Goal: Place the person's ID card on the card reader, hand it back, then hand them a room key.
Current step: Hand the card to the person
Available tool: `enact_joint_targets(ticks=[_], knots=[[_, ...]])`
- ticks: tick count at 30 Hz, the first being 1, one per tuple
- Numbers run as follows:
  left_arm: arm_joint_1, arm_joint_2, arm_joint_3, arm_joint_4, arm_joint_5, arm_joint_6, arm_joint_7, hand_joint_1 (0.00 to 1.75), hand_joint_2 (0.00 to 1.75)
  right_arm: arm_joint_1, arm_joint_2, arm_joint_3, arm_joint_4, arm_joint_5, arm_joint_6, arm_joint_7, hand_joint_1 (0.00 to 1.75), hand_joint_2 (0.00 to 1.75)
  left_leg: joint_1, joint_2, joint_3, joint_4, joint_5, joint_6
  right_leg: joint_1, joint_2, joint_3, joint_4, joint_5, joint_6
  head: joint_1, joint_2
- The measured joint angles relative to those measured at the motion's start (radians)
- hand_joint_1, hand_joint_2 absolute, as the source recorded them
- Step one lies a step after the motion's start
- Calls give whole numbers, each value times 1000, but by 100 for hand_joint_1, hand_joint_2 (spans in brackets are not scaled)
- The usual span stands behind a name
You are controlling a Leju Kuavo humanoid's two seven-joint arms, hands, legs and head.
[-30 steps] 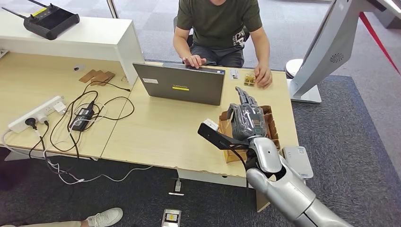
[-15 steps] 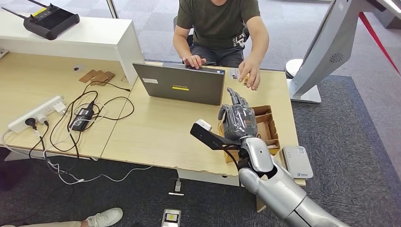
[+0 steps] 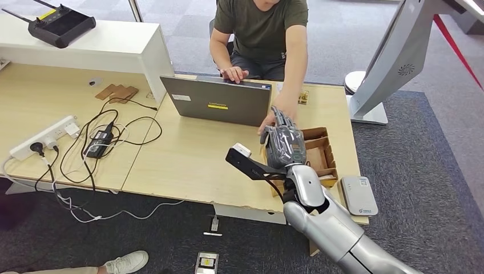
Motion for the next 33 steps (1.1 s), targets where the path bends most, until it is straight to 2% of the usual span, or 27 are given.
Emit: enact_joint_targets(ticks=[6,10,20,23,27,30,33], knots=[[0,0,0,1,1,-6,0,0,175,-4,10,-1,12,15,8,2,175,175,0,0,0,0,0,0,0,0,0,0,0,0,0,0],[0,0,0,3,2,-7,0,0,175,-7,10,-2,16,35,20,13,0,175,0,0,0,0,0,0,0,0,0,0,0,0,0,0],[6,1,0,7,19,0,-10,0,175,-2,4,-35,19,97,-21,63,0,175,0,0,0,0,0,0,0,0,0,0,0,0,0,0],[14,3,0,9,33,5,-19,0,175,16,-11,-59,7,120,-97,71,0,175,0,0,0,0,0,0,0,0,0,0,0,0,0,0],[34,7,1,11,57,17,-38,0,175,82,-58,-130,-39,70,-289,49,0,175,0,0,0,0,0,0,0,0,0,-1,0,0,0,0],[58,10,3,13,76,30,-57,0,175,176,-108,-231,-87,-20,-395,-12,0,175,0,0,0,0,-1,1,0,0,0,-2,0,0,0,0],[83,13,9,15,97,45,-74,0,175,308,-132,-408,-127,-151,-410,-191,0,175,-1,-1,0,0,-2,2,-1,0,1,-3,0,0,0,0]])
